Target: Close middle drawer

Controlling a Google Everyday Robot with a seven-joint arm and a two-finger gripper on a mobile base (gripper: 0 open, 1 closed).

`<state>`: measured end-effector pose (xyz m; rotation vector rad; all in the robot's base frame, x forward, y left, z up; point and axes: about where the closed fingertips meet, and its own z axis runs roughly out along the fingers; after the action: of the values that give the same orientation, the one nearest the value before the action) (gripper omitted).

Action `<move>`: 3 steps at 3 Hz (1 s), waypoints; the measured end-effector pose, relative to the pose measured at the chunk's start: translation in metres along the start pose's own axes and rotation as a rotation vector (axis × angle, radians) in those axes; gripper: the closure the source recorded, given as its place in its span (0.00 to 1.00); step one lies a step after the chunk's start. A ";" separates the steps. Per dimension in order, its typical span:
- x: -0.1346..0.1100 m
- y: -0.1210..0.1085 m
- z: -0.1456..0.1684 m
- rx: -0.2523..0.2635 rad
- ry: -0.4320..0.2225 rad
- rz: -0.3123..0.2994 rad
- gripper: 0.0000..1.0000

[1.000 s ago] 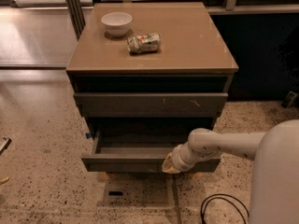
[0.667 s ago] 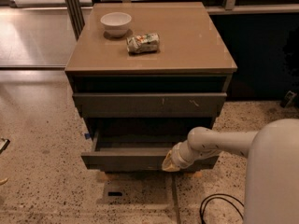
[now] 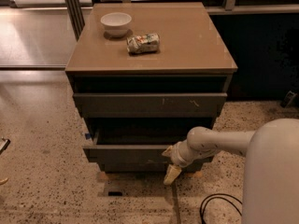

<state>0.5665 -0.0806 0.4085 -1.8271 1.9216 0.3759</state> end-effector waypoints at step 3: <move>0.008 -0.025 0.010 0.040 -0.005 0.036 0.00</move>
Offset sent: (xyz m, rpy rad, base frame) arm 0.0413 -0.0062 -0.0067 0.0123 -0.0394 -0.0713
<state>0.5927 -0.0848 0.3989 -1.7660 1.9470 0.3513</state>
